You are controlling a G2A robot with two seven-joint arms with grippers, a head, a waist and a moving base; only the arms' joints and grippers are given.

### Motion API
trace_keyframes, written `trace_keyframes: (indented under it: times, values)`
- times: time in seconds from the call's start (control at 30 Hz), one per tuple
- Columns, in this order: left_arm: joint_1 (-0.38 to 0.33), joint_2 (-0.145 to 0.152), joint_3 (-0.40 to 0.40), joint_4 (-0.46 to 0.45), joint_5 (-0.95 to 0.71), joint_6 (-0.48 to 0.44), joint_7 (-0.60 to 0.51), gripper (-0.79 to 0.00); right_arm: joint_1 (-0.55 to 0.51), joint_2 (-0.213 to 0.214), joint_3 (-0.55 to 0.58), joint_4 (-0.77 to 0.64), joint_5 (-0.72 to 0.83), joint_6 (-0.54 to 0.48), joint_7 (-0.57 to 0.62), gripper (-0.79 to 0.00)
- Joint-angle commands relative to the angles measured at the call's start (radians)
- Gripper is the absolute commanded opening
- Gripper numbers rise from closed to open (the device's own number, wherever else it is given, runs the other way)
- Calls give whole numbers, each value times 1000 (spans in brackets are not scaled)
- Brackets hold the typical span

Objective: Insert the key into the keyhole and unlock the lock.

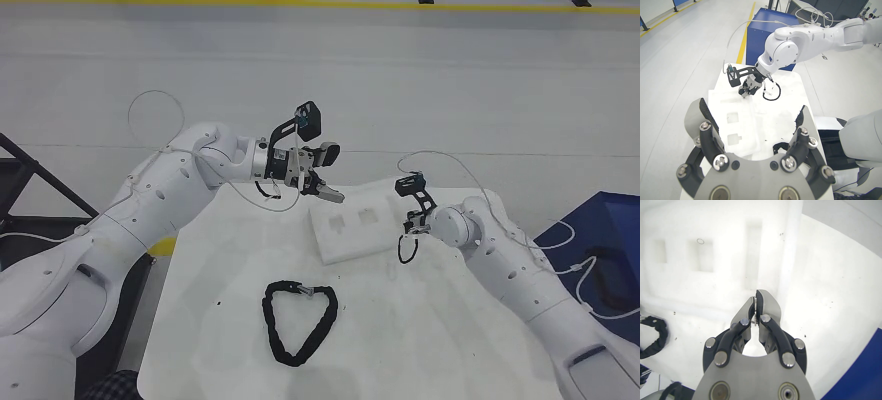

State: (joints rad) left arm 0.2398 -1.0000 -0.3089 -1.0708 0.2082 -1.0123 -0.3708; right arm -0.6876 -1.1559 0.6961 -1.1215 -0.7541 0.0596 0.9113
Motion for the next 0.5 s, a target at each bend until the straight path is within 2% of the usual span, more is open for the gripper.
trace_keyframes:
  times: [0.0, 0.23, 0.47]
  values:
    - [0, 0, 0, 0, 0, 0, 0, 0, 3, -2, -9, -10, -46, 19, 15, -785]
    - [0, 0, 0, 0, 0, 0, 0, 0, 9, -13, -11, -15, -89, 44, 42, -785]
    - [0, 0, 0, 0, 0, 0, 0, 0, -18, 6, 96, -70, 8, 51, 97, -785]
